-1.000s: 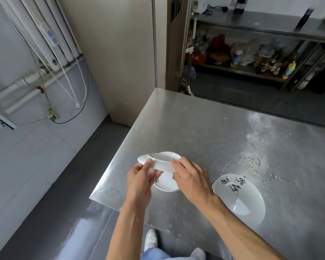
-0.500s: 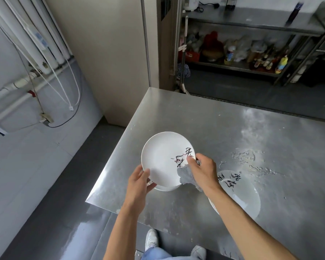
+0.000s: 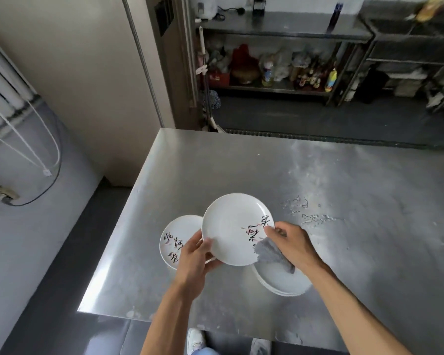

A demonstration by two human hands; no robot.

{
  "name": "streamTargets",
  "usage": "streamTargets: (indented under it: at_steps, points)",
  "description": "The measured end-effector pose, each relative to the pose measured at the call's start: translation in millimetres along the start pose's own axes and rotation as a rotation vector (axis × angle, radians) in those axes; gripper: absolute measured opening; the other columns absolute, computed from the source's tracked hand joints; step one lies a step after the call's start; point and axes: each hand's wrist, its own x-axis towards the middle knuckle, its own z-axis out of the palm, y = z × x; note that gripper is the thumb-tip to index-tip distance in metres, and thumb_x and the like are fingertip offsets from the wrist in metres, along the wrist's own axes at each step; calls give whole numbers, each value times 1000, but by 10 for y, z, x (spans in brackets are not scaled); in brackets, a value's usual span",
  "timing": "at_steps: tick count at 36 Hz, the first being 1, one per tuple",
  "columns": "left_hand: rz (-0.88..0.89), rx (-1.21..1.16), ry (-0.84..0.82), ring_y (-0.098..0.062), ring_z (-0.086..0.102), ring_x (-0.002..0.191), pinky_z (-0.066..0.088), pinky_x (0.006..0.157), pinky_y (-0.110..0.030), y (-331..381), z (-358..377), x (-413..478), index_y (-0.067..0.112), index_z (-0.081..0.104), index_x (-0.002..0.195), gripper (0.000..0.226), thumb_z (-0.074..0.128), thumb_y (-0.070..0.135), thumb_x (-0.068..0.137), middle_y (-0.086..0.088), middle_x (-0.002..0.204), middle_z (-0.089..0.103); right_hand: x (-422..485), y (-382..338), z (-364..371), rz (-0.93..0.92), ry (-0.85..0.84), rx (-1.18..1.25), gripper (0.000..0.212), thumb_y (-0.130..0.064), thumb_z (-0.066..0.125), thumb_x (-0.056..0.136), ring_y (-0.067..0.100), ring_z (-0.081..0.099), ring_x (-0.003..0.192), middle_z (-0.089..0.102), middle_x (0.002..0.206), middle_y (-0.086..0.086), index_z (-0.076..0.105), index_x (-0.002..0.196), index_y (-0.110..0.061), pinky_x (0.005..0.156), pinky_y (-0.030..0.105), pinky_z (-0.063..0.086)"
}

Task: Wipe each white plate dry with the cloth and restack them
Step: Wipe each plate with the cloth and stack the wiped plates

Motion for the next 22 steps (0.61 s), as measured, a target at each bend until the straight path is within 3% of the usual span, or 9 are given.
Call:
streamTargets:
  at_steps: [3, 5, 6, 7, 10, 15, 22]
  points:
    - [-17, 30, -58, -18, 79, 88, 62, 67, -29, -31, 207, 16, 31, 78, 117, 36, 52, 8, 106, -1, 109, 80, -44, 195, -178, 18, 10, 37, 37, -32, 67, 90, 4, 37, 49, 44, 51, -13, 47, 61, -24, 49, 17, 32]
    - [-26, 68, -100, -19, 79, 91, 62, 69, -29, -58, 326, 10, 33, 79, 114, 37, 51, 10, 108, 0, 109, 80, -88, 311, -280, 51, 12, 79, 19, -28, 71, 89, -3, 55, 59, 63, 65, -17, 61, 75, -34, 58, 9, 40]
    - [-34, 83, -116, -21, 79, 95, 63, 71, -31, -72, 377, 3, 35, 80, 113, 37, 50, 12, 109, -1, 112, 80, -115, 357, -329, 72, 9, 95, 13, -28, 73, 88, -6, 63, 72, 70, 78, -16, 64, 91, -37, 66, 10, 44]
    - [-40, 100, -131, -24, 78, 99, 63, 74, -33, -90, 420, 0, 34, 79, 116, 36, 50, 13, 109, -3, 115, 79, -132, 416, -376, 93, 6, 98, 22, -28, 74, 88, -5, 66, 84, 72, 88, -13, 61, 104, -38, 73, 13, 47]
    - [-45, 148, -184, -27, 76, 109, 64, 84, -38, -157, 536, 0, 31, 70, 132, 33, 49, 18, 111, -5, 123, 77, -168, 574, -526, 151, -17, 96, 25, -26, 68, 91, 8, 67, 101, 72, 105, -6, 59, 111, -36, 87, 27, 50]
    - [-79, 226, -240, -27, 74, 112, 63, 82, -34, -257, 684, 28, 27, 66, 136, 33, 47, 18, 111, -7, 125, 75, -247, 760, -657, 240, -26, 82, 30, -15, 64, 91, 16, 68, 99, 73, 104, 2, 60, 117, -28, 88, 32, 50]
    - [-138, 316, -238, -36, 72, 113, 63, 79, -36, -352, 748, 107, 21, 68, 133, 35, 45, 11, 110, -13, 123, 75, -312, 969, -658, 327, -76, 81, 26, -8, 66, 87, 16, 67, 100, 70, 103, 0, 64, 109, -22, 87, 33, 52]
